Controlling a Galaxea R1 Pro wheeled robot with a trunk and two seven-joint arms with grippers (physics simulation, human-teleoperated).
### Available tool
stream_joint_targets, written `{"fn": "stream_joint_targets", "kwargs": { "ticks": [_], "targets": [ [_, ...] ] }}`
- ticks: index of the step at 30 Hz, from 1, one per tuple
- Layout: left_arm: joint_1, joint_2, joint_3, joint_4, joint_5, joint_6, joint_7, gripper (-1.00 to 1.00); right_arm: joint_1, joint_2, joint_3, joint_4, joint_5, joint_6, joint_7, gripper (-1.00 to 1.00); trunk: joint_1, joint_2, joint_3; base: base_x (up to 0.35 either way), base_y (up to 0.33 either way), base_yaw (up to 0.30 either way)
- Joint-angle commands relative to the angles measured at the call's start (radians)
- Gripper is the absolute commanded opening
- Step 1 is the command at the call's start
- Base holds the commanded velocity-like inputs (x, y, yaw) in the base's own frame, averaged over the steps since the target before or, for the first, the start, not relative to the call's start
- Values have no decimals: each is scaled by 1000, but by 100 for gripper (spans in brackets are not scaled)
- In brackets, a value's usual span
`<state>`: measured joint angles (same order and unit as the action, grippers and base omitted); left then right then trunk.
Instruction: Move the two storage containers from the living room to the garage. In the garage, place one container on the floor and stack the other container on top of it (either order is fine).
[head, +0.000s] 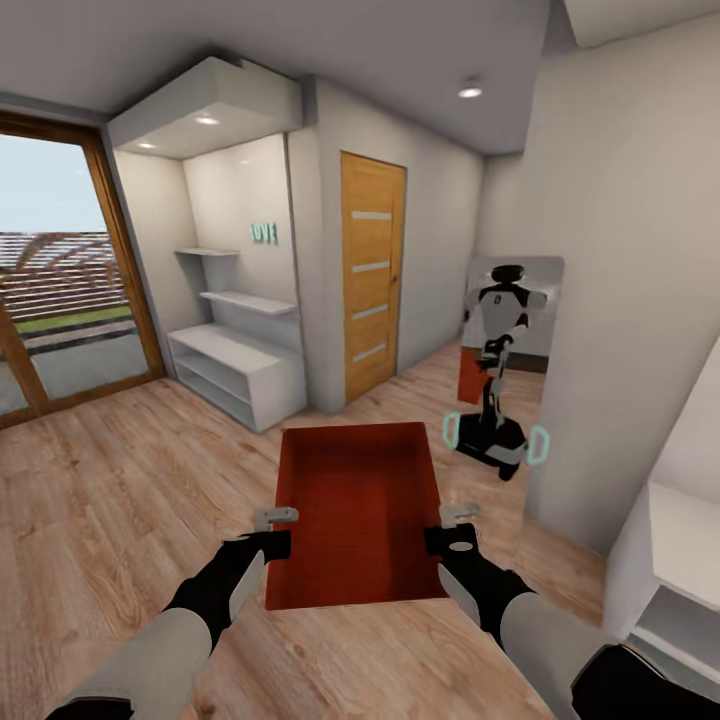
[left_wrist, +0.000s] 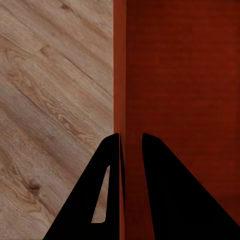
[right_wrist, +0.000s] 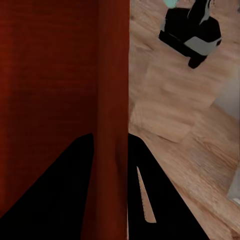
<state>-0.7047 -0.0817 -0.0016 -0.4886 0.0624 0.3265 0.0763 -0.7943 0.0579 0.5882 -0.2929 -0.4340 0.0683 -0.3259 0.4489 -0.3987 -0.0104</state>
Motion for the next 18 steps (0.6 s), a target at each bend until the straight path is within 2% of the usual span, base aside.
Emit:
{"fn": "stream_joint_targets", "kwargs": {
  "ticks": [1, 5, 18],
  "targets": [
    [1, 0, -17, 4, 16, 5, 11, -100, -2, -1, -7, -5, 15, 7, -8, -100, 1, -1, -1, 323, 0, 251],
    [1, 0, -17, 4, 16, 5, 11, -100, -2, -1, -7, -5, 15, 7, -8, -100, 1, -1, -1, 323, 0, 130],
    [1, 0, -17, 4, 14, 5, 11, -100, -2, -2, -8, -5, 14, 7, -9, -100, 1, -1, -1, 323, 0, 6]
  ]
}}
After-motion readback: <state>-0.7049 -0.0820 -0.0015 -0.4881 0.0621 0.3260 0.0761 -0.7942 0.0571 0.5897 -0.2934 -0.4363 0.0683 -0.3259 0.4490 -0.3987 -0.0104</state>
